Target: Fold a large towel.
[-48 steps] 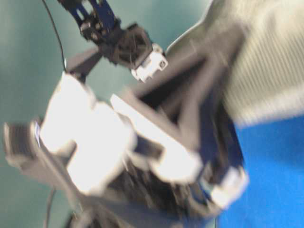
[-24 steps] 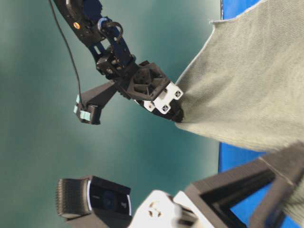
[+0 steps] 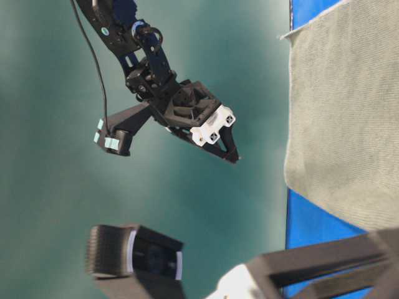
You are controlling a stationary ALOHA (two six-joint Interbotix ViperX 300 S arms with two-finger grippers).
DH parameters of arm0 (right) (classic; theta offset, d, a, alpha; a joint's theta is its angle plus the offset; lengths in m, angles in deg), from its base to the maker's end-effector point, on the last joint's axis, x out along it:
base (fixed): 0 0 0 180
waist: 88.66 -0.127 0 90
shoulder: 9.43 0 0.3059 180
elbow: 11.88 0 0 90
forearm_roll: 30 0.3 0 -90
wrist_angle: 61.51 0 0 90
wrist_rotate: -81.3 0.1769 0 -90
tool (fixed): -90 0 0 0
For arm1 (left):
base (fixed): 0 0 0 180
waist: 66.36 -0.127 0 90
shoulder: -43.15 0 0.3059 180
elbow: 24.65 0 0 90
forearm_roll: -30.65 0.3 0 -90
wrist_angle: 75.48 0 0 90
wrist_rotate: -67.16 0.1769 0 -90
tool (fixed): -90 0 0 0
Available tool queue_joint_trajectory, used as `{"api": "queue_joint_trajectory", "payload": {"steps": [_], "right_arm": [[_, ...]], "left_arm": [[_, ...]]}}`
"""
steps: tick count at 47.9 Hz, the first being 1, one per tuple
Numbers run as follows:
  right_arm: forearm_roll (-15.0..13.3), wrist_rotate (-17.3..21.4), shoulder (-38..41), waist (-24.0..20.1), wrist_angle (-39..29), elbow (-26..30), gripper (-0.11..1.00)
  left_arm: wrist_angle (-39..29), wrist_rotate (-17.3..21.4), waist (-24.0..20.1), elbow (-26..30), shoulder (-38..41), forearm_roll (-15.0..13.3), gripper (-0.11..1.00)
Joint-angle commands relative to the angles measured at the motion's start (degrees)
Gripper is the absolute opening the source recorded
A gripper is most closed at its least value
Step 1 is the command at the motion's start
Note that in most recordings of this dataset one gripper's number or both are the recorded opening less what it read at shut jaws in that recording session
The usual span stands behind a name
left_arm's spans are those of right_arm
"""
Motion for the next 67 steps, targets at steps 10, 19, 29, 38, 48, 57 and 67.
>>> {"api": "queue_joint_trajectory", "payload": {"steps": [10, 19, 29, 38, 48, 57, 67], "right_arm": [[0.26, 0.53, -8.88, -0.44, 0.26, -3.43, 0.64], [1.85, 1.67, -20.74, -2.9, 0.97, -13.71, 0.64], [4.39, 5.63, -35.07, -5.71, 1.05, -25.58, 0.64], [6.06, 12.04, -46.49, -6.5, 0.79, -33.75, 0.64], [6.06, 14.85, -48.87, -6.77, -1.67, -36.56, 0.64], [5.89, 15.03, -42.1, -2.64, -4.75, -34.37, 0.64], [4.22, 14.77, -29.18, 4.75, -2.9, -29.71, 0.64]], "left_arm": [[-4.66, 11.34, -7.21, -2.46, -11.16, 0.53, 0.77], [-4.75, 23.55, -13.62, -5.71, -21.53, 0.53, 0.77], [-0.88, 31.46, -21.09, -8.79, -27.77, 0.53, 0.77], [3.16, 38.5, -26.28, -8.7, -27.07, 0.53, 0.77], [6.77, 43.51, -30.32, -7.21, -23.55, 0.53, 0.77], [6.77, 47.02, -38.85, -3.16, -16.96, 0.53, 0.77], [7.03, 50.01, -45.35, 3.08, -6.15, 0.44, 0.77]]}}
